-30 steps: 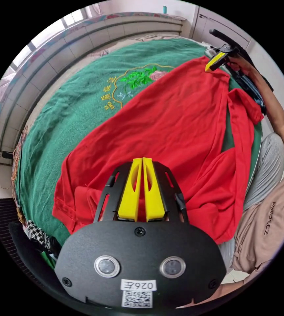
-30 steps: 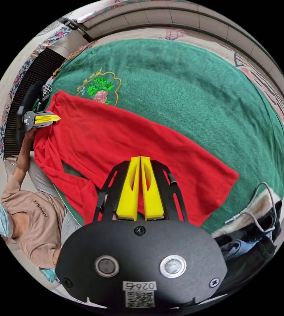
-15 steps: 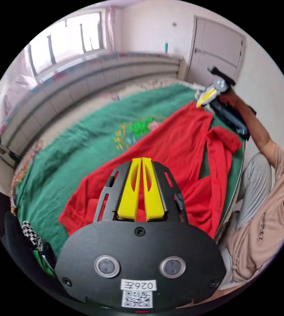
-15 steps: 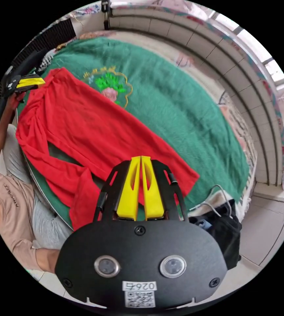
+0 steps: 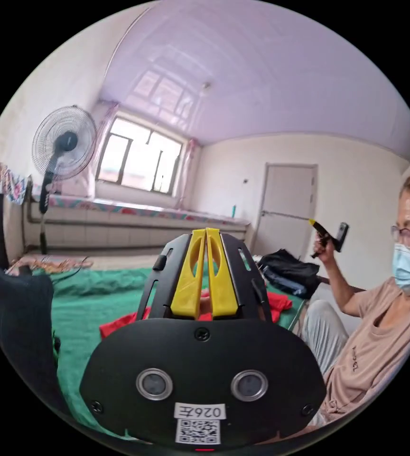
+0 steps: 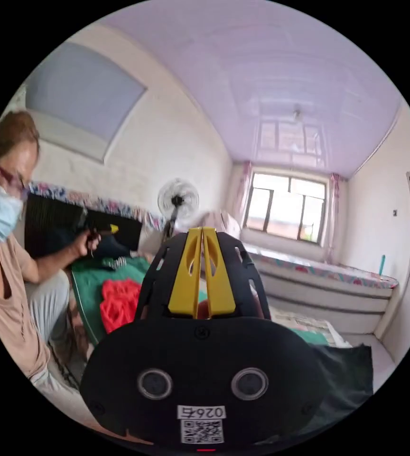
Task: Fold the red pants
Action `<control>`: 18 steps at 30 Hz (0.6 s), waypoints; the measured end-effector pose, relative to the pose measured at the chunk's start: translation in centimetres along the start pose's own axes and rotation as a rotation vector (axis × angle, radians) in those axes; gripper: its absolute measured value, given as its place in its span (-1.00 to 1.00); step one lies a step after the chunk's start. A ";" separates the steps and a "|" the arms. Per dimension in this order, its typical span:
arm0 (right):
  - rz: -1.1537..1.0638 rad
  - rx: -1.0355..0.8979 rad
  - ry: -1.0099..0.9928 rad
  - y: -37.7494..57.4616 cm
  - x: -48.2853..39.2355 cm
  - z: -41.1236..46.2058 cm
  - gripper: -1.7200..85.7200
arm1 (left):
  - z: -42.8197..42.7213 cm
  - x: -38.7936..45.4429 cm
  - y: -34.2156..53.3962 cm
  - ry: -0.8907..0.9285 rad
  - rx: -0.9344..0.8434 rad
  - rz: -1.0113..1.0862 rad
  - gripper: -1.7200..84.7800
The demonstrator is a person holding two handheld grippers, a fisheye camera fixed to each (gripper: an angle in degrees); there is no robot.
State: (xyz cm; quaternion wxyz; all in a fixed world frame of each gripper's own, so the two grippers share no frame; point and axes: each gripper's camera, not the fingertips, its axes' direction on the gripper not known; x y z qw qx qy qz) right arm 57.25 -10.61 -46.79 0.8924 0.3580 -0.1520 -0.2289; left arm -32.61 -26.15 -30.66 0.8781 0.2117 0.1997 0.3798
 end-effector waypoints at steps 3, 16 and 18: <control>-0.034 -0.352 0.117 2.4 -4.7 2.4 -0.98 | 2.3 -0.7 3.9 -0.156 -0.165 -0.067 -0.96; -0.191 -1.341 0.179 14.4 -16.0 21.0 -0.82 | 19.5 -1.8 13.6 -0.280 -0.709 -0.241 -0.60; -0.191 -1.369 0.184 15.7 -16.5 20.6 -0.79 | 21.9 -0.8 14.3 -0.303 -0.753 -0.226 -0.58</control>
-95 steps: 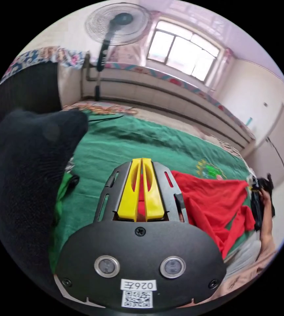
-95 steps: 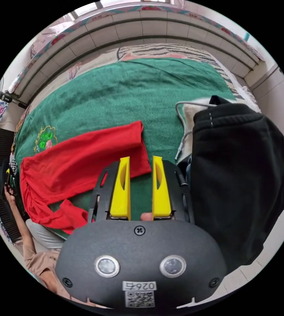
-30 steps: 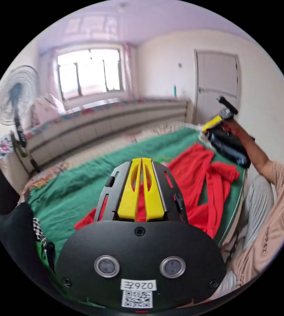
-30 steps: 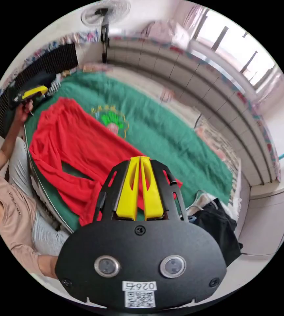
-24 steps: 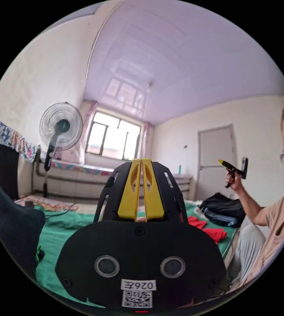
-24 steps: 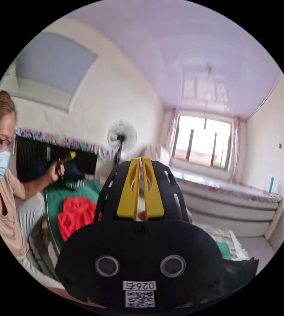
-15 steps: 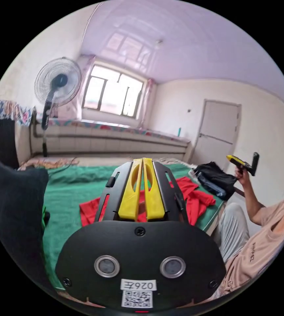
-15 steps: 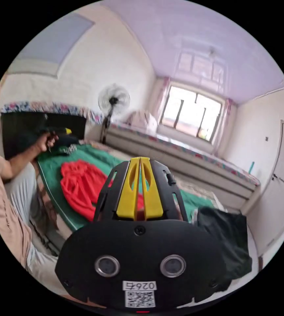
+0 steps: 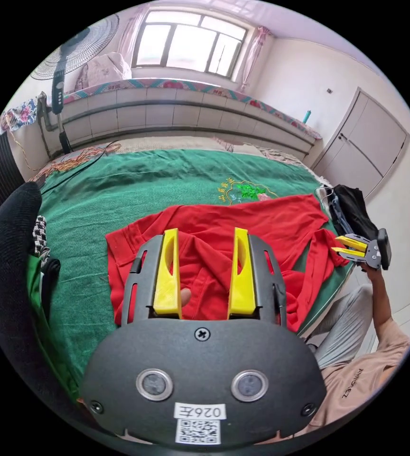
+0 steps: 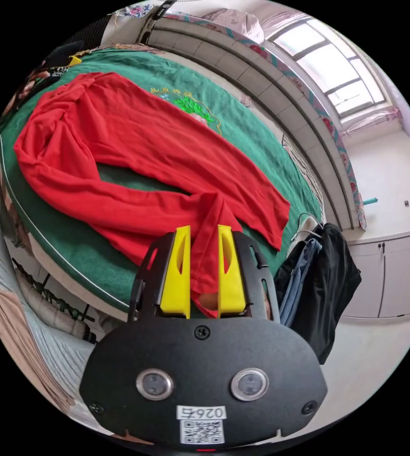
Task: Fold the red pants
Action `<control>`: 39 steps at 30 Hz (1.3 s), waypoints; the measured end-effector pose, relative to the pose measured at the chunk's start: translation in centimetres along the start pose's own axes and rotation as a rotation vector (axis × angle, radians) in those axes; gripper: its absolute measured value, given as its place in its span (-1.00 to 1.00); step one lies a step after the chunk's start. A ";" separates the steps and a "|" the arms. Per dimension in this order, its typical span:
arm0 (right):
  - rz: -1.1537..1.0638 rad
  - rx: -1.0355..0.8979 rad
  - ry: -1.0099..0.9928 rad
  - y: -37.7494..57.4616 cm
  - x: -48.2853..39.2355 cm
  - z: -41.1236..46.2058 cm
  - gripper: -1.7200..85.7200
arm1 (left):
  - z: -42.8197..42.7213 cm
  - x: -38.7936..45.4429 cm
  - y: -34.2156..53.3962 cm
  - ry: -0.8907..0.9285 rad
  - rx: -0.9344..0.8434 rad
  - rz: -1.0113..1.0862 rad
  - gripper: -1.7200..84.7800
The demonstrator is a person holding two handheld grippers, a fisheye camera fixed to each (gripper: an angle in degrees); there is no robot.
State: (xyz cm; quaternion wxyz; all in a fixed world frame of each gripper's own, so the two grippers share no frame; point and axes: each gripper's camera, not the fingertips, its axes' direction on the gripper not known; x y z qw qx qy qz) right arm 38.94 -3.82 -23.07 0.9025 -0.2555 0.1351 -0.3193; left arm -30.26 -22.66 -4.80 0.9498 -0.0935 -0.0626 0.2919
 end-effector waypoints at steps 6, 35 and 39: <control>0.028 -0.070 -0.073 1.6 -0.9 1.9 -0.72 | 10.4 3.5 -1.3 -0.081 -0.242 -0.055 -0.57; 0.484 0.160 -0.349 28.7 4.6 3.8 -0.98 | 7.3 0.4 35.0 0.359 0.432 -0.563 -0.95; 0.462 0.106 -0.359 29.3 3.7 8.0 -0.95 | 9.9 1.2 36.6 0.375 0.384 -0.569 -0.96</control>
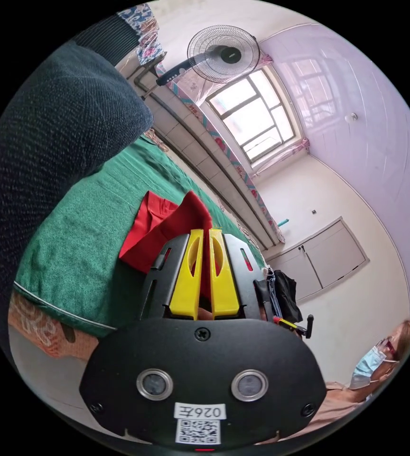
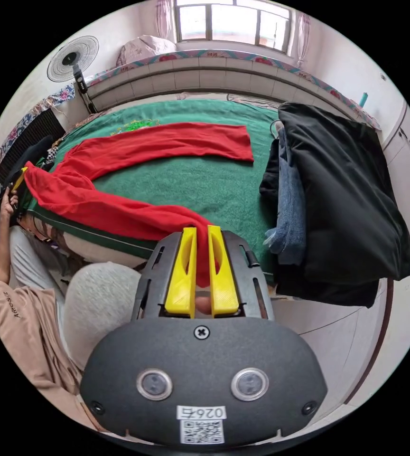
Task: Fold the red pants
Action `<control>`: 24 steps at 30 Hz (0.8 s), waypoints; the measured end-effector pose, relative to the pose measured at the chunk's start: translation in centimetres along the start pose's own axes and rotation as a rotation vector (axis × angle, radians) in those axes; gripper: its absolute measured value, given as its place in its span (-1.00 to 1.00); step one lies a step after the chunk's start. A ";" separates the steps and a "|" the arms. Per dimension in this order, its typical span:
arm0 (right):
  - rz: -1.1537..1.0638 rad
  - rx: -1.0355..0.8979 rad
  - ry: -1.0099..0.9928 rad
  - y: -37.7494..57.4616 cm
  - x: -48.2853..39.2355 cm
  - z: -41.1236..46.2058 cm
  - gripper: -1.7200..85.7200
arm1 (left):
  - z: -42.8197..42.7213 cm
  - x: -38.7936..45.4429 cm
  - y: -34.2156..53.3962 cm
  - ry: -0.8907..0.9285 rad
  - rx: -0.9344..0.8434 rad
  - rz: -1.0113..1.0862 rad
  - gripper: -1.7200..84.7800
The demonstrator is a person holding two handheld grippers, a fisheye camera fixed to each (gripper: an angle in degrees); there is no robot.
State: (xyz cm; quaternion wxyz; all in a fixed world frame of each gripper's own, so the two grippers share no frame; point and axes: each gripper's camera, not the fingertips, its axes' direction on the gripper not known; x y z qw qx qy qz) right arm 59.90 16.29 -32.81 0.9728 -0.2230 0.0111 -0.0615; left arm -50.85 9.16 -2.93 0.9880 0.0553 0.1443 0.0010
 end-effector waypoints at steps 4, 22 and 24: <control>-0.026 0.037 -0.012 1.5 0.2 2.0 -0.89 | 1.4 -0.2 1.9 -0.024 -0.029 0.005 -0.96; 0.040 0.298 0.043 5.7 1.4 0.9 -0.99 | 1.0 -0.6 5.7 -0.009 0.009 -0.068 -0.96; 0.061 0.425 -0.005 7.1 1.6 -0.4 -1.00 | 0.3 -0.6 5.8 0.001 0.032 -0.078 -0.96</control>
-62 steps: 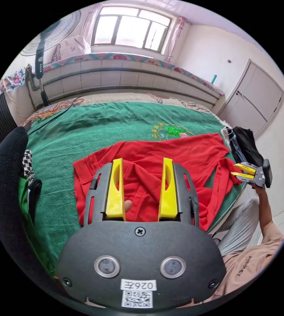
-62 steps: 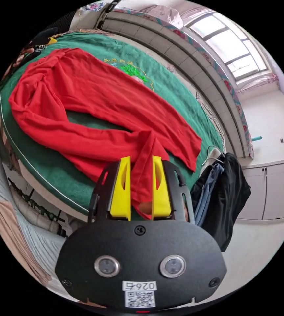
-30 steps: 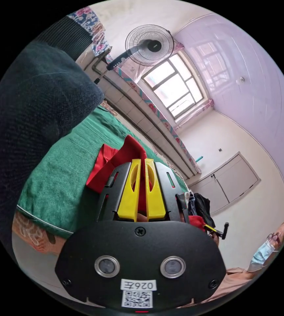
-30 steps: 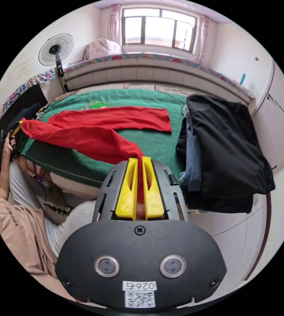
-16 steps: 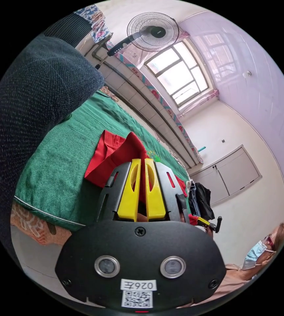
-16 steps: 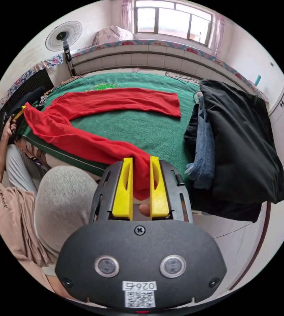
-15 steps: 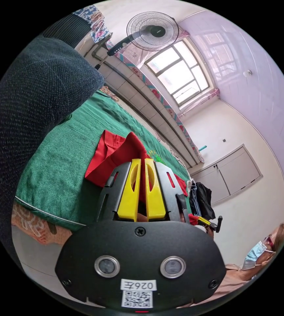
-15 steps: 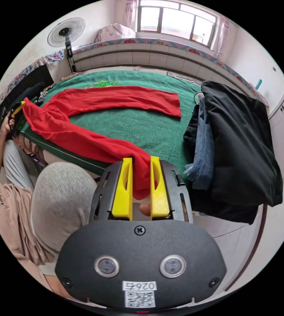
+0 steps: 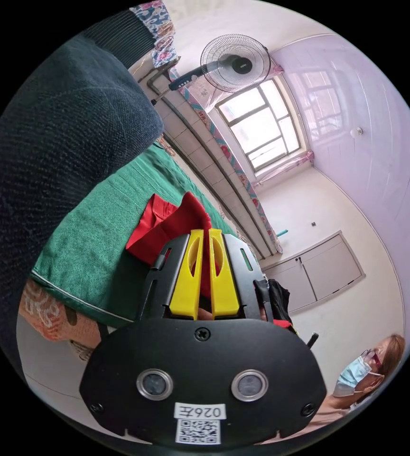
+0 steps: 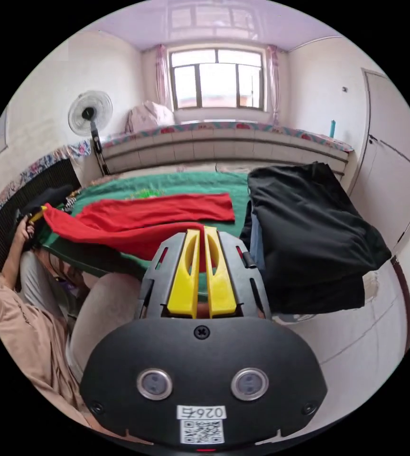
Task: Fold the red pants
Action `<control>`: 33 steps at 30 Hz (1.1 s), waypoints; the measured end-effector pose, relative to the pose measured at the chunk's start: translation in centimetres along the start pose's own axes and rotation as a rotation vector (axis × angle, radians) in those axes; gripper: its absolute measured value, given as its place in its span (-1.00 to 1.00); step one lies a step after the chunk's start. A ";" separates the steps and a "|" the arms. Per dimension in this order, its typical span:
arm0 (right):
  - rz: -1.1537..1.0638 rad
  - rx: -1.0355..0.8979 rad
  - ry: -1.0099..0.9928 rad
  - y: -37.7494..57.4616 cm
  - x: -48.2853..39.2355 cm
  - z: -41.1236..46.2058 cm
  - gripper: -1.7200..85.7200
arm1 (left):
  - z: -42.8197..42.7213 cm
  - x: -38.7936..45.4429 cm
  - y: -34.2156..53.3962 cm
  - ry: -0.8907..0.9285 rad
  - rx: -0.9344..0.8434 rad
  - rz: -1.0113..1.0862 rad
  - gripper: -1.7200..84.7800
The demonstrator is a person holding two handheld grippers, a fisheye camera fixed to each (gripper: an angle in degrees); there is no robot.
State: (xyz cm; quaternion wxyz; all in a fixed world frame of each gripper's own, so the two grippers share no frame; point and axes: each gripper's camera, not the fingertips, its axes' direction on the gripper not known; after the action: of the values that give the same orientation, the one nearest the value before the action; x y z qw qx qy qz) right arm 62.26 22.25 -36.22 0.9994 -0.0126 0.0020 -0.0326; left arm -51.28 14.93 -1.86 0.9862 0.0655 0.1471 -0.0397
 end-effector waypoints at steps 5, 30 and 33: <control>0.037 -0.004 0.055 -2.8 0.0 2.8 -1.00 | 0.3 1.2 -1.1 0.032 0.022 -0.016 -0.96; -0.034 -0.646 0.154 -34.5 -0.5 52.0 -0.84 | 16.8 2.5 -26.9 -0.248 -0.210 -0.205 -0.81; -0.041 -0.690 0.217 -34.1 -0.3 53.7 -0.77 | 16.1 4.7 -29.5 -0.174 -0.232 -0.220 -0.73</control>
State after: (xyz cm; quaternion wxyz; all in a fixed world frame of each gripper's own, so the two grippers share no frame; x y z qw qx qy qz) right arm 59.98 -10.43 18.35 0.9295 -0.3455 0.1186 -0.0513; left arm -45.12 -16.79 8.52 0.9858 -0.0691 0.0710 -0.1354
